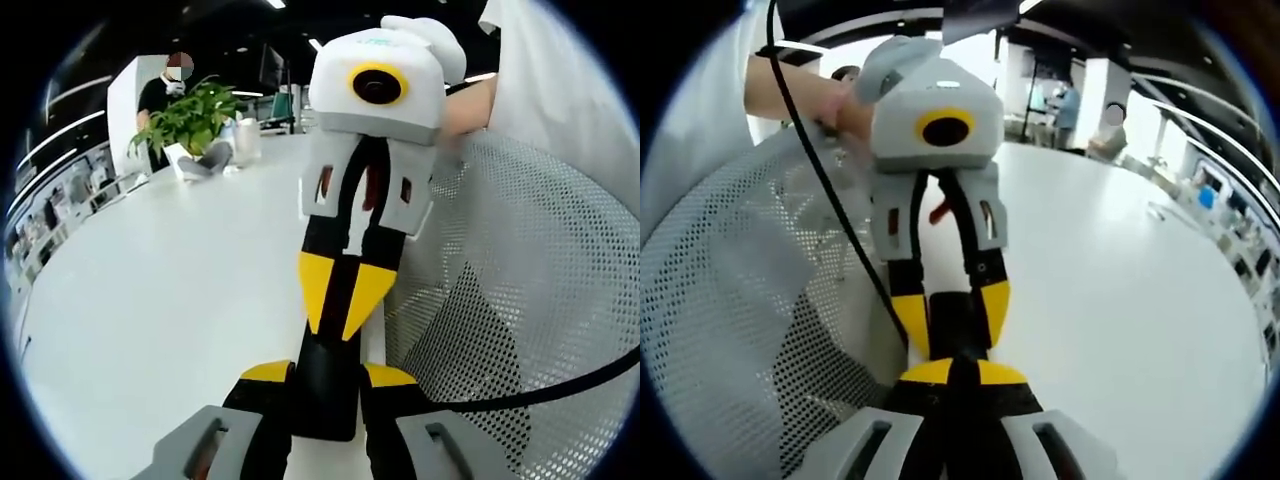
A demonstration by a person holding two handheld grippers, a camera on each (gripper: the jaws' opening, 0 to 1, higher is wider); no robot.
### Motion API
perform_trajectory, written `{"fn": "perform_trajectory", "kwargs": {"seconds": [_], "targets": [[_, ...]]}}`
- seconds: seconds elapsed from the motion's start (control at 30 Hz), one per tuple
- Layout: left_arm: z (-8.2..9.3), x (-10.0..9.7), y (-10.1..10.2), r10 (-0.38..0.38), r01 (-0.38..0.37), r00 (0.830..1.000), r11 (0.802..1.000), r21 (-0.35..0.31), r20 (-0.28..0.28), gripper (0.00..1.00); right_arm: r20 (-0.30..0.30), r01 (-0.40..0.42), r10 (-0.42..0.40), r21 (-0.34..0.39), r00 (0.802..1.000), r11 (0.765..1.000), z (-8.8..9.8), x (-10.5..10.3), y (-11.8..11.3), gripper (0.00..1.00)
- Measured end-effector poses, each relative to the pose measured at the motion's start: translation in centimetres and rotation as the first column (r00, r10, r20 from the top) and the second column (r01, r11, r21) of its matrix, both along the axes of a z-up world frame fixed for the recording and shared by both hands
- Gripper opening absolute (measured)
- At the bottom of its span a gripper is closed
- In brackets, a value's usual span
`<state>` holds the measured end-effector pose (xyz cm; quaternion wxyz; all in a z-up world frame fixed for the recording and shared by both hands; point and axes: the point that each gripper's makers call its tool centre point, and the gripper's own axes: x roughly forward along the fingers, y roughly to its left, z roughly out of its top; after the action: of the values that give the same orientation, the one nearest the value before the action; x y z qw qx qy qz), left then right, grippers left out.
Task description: Press the specified remote control buttons in sequence, fully releasing each button before pressing the next.
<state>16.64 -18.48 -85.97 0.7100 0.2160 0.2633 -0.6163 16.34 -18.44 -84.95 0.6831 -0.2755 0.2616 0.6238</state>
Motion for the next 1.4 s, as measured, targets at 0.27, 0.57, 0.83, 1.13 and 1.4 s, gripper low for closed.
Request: {"fn": "perform_trajectory", "kwargs": {"seconds": [0.27,0.57,0.83,1.13,1.4], "targets": [[0.0,0.0,0.0,0.003,-0.003,1.0,1.0,-0.001,-0.001,0.26,-0.014,0.005,-0.005,-0.001,1.0,1.0,-0.1,0.0,-0.1,0.12],[0.0,0.0,0.0,0.004,-0.004,1.0,1.0,0.0,0.0,0.26,-0.01,0.011,-0.011,-0.004,1.0,1.0,0.0,0.0,-0.2,0.15],[0.0,0.0,0.0,0.005,-0.005,1.0,1.0,0.002,0.001,0.26,-0.017,0.018,-0.018,-0.015,1.0,1.0,-0.1,0.0,-0.5,0.19],[0.1,0.0,0.0,0.006,-0.006,1.0,1.0,0.002,0.001,0.26,-0.032,0.026,-0.028,-0.044,0.999,0.999,-0.4,0.0,-1.2,0.23],[0.0,-0.1,0.0,0.007,-0.007,1.0,1.0,0.001,0.001,0.26,0.016,-0.021,0.023,-0.136,1.0,0.99,-1.4,0.0,-2.3,0.22]]}}
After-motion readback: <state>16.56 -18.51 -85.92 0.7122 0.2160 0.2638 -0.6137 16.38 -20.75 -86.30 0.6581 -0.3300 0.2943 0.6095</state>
